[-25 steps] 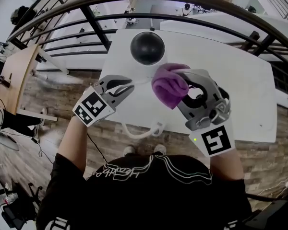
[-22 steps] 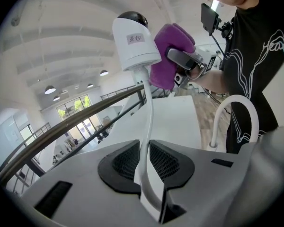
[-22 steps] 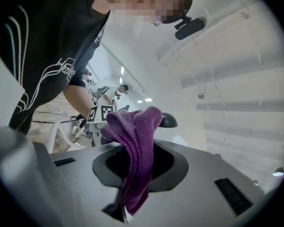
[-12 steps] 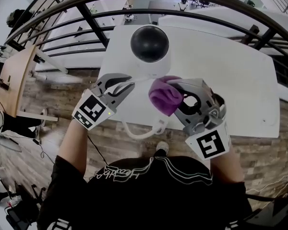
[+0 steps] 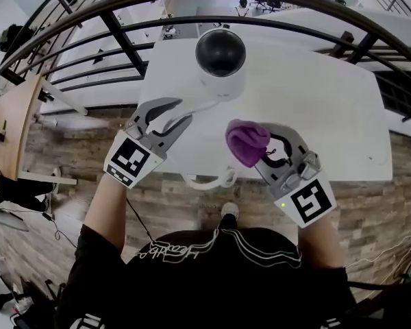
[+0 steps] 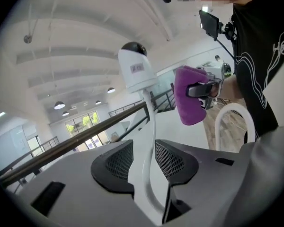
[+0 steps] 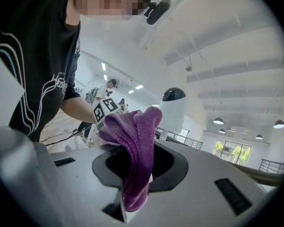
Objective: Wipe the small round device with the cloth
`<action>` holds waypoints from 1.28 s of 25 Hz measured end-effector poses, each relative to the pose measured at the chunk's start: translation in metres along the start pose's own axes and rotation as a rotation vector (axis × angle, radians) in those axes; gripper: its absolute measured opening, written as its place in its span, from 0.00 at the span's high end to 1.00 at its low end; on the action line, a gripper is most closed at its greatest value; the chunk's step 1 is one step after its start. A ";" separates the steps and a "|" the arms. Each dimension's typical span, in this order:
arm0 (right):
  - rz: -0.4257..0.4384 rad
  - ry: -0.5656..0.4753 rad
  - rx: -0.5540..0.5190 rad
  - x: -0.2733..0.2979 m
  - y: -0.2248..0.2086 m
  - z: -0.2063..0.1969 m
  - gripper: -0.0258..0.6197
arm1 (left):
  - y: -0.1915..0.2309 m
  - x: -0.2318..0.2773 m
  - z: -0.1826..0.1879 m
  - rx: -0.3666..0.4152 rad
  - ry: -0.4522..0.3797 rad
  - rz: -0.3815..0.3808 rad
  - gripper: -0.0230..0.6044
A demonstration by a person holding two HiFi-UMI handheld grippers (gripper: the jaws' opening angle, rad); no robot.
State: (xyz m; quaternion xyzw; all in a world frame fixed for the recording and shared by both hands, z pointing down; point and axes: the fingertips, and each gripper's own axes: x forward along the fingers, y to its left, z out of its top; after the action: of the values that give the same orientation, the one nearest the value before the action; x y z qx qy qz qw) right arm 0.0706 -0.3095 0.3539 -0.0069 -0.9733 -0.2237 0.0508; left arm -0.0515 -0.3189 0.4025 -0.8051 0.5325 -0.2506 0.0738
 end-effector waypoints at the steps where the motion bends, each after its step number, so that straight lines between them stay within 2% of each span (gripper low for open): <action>1: -0.030 0.010 0.030 -0.005 0.000 0.005 0.87 | -0.001 -0.010 0.012 0.011 -0.022 0.009 0.75; 3: -0.101 0.020 0.099 -0.015 0.004 0.015 0.87 | -0.010 -0.035 0.036 0.017 -0.075 0.020 0.75; 6: -0.176 -0.004 0.182 -0.033 0.020 0.041 0.87 | -0.035 -0.079 0.070 -0.017 -0.161 0.009 0.75; 11: -0.207 -0.077 0.224 -0.064 0.091 0.112 0.87 | -0.104 -0.175 0.110 -0.190 -0.268 -0.084 0.94; 14: -0.212 -0.083 0.211 -0.074 0.130 0.141 0.87 | -0.141 -0.214 0.125 -0.293 -0.314 -0.152 0.95; 16: -0.215 -0.082 0.219 -0.079 0.150 0.153 0.87 | -0.161 -0.233 0.134 -0.315 -0.339 -0.177 0.95; 21: -0.193 -0.066 0.339 -0.084 0.208 0.160 0.87 | -0.200 -0.279 0.128 -0.325 -0.338 -0.162 0.95; 26: -0.174 -0.052 0.418 -0.085 0.259 0.160 0.87 | -0.236 -0.305 0.112 -0.371 -0.341 -0.215 0.95; 32: -0.151 -0.054 0.504 -0.082 0.274 0.152 0.87 | -0.242 -0.300 0.105 -0.438 -0.329 -0.224 0.95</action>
State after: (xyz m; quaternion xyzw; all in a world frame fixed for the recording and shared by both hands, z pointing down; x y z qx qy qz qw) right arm 0.1471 0.0041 0.3286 0.0727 -0.9971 0.0231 0.0083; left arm 0.1055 0.0359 0.3079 -0.8856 0.4624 -0.0024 -0.0444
